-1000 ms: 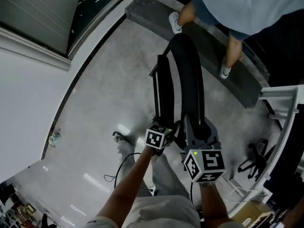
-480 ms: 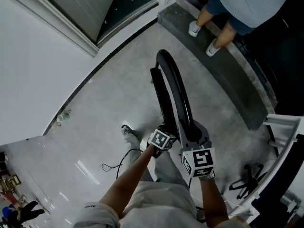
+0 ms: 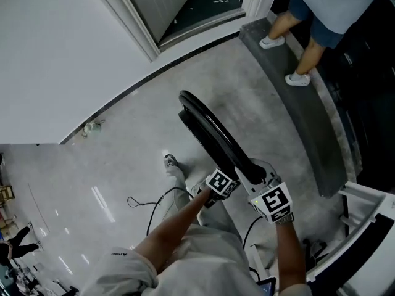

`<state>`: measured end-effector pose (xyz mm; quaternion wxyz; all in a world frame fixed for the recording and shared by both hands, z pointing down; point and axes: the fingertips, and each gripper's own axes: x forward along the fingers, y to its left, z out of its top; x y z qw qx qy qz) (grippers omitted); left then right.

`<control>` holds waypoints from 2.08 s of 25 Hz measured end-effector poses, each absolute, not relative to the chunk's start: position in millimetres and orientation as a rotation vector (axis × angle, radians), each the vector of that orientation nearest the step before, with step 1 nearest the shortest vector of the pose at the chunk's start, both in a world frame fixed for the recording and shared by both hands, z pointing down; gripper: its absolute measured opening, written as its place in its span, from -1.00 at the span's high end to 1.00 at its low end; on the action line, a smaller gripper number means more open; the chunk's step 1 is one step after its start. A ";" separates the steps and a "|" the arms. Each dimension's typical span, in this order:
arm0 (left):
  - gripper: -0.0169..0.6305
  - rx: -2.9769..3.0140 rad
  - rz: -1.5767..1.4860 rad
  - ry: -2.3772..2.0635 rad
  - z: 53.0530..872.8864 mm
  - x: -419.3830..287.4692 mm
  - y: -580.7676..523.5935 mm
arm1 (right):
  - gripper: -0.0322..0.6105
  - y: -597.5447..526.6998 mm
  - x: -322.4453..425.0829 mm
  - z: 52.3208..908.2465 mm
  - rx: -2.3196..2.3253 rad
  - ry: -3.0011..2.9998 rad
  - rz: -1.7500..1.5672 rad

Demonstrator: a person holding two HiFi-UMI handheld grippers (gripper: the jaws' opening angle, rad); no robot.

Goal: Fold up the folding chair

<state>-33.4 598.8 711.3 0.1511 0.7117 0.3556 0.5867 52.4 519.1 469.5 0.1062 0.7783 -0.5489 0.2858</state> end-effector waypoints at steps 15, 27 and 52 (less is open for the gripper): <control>0.23 1.971 1.679 0.881 706.4 -42.4 585.7 | 0.65 459.0 29.2 478.0 1.659 -2.157 0.827; 0.23 2.069 1.514 1.057 659.1 -51.3 533.0 | 0.62 419.1 40.2 485.4 1.511 -2.217 0.903; 0.23 2.812 1.240 1.752 456.7 40.2 232.6 | 0.66 389.0 35.1 504.1 1.392 -1.777 1.154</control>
